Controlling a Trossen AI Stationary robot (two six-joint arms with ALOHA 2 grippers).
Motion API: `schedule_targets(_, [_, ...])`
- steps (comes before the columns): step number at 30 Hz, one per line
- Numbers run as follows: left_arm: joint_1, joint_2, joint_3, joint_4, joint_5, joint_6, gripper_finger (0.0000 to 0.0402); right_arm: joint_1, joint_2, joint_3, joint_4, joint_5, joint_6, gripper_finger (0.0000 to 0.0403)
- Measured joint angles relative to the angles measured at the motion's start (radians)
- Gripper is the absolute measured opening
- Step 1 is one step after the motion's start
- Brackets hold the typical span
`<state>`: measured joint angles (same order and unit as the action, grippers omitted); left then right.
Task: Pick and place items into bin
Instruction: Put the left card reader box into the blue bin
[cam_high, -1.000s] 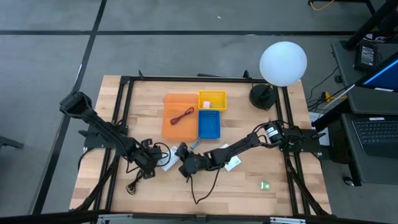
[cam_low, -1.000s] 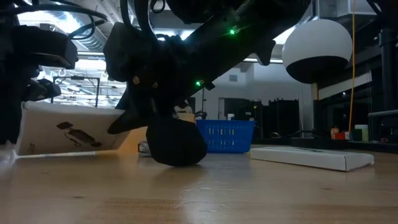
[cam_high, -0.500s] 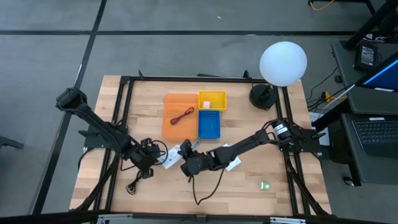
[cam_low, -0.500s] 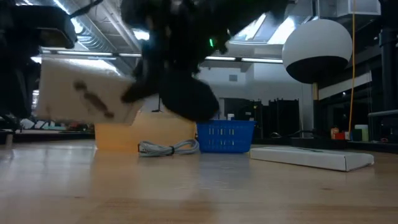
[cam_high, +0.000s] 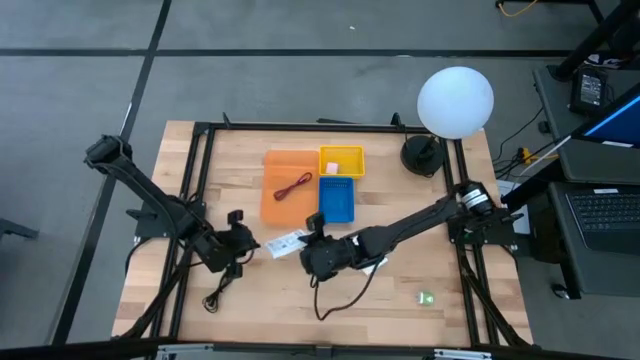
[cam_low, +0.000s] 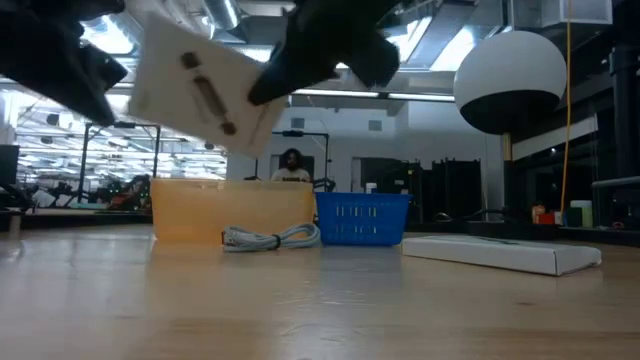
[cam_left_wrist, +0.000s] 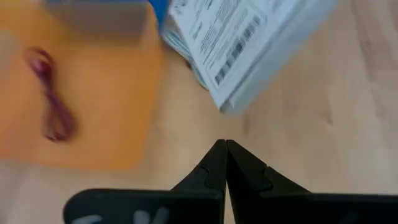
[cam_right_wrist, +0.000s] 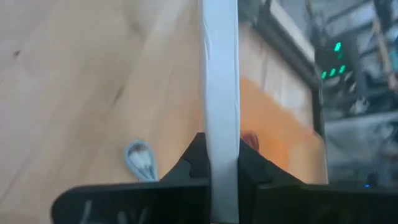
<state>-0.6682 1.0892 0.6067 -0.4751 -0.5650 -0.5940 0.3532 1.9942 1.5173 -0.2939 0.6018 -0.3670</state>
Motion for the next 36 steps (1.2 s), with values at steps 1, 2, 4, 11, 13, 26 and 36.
schedule_targets(1, [0.000,-0.004,0.000,0.003,-0.027,0.020,0.0002,-0.001,-0.018,0.000,-0.023,0.002,0.034,0.0015])
schedule_targets(2, [0.000,-0.007,0.000,0.007,-0.053,0.040,0.0002,-0.001,-0.035,0.000,-0.045,0.011,0.061,0.0015])
schedule_targets(4, [0.000,-0.013,0.000,0.009,-0.102,0.077,0.0002,-0.003,-0.064,0.002,-0.090,0.042,0.114,0.0015])
schedule_targets(11, [0.003,-0.016,0.000,0.060,-0.185,0.185,0.0002,-0.019,-0.118,0.001,-0.330,0.141,0.348,0.0015])
schedule_targets(13, [0.003,-0.016,0.000,0.085,-0.186,0.219,0.0002,-0.026,-0.126,0.001,-0.392,0.155,0.419,0.0015])
schedule_targets(26, [0.003,-0.016,0.000,0.195,-0.264,0.425,0.0002,-0.049,-0.150,0.000,-0.569,0.166,0.717,0.0015])
schedule_targets(36, [0.002,-0.016,0.000,0.195,-0.247,0.373,0.0002,-0.048,-0.245,-0.200,-0.395,0.224,0.807,0.0015])
